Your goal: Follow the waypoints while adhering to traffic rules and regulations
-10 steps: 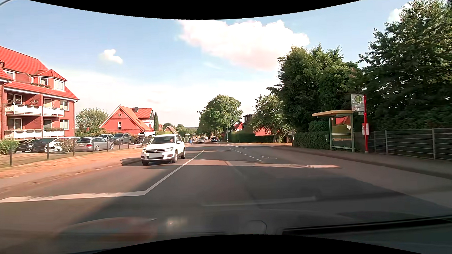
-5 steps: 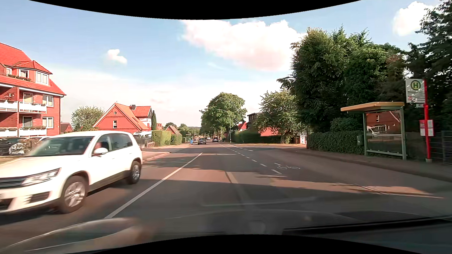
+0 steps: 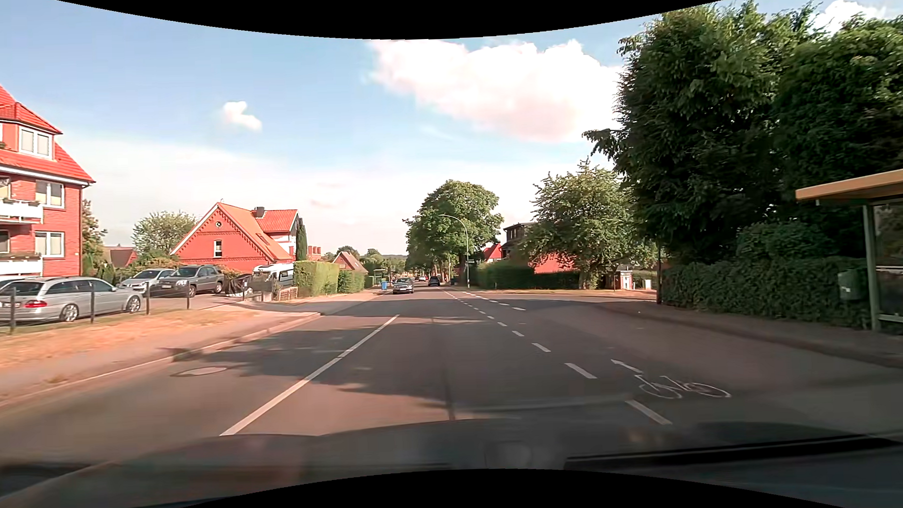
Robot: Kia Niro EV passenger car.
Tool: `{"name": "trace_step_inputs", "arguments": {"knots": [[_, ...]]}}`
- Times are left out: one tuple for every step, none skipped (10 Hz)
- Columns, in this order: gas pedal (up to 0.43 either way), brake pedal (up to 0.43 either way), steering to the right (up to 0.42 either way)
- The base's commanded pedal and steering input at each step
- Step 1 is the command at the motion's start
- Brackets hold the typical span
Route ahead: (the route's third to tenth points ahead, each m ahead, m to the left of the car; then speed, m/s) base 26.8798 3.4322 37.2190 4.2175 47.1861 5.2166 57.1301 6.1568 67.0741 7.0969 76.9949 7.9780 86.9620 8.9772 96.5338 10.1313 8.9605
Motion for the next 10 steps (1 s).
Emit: {"name": "trace_step_inputs", "arguments": {"knots": [[0.240, 0.000, -0.020], [0.240, 0.000, -0.019], [0.220, 0.000, -0.017], [0.209, 0.000, -0.018], [0.209, 0.000, -0.019], [0.209, 0.000, -0.019], [0.209, 0.000, -0.019], [0.209, 0.000, -0.018], [0.209, 0.000, -0.018], [0.209, 0.000, -0.019]]}}
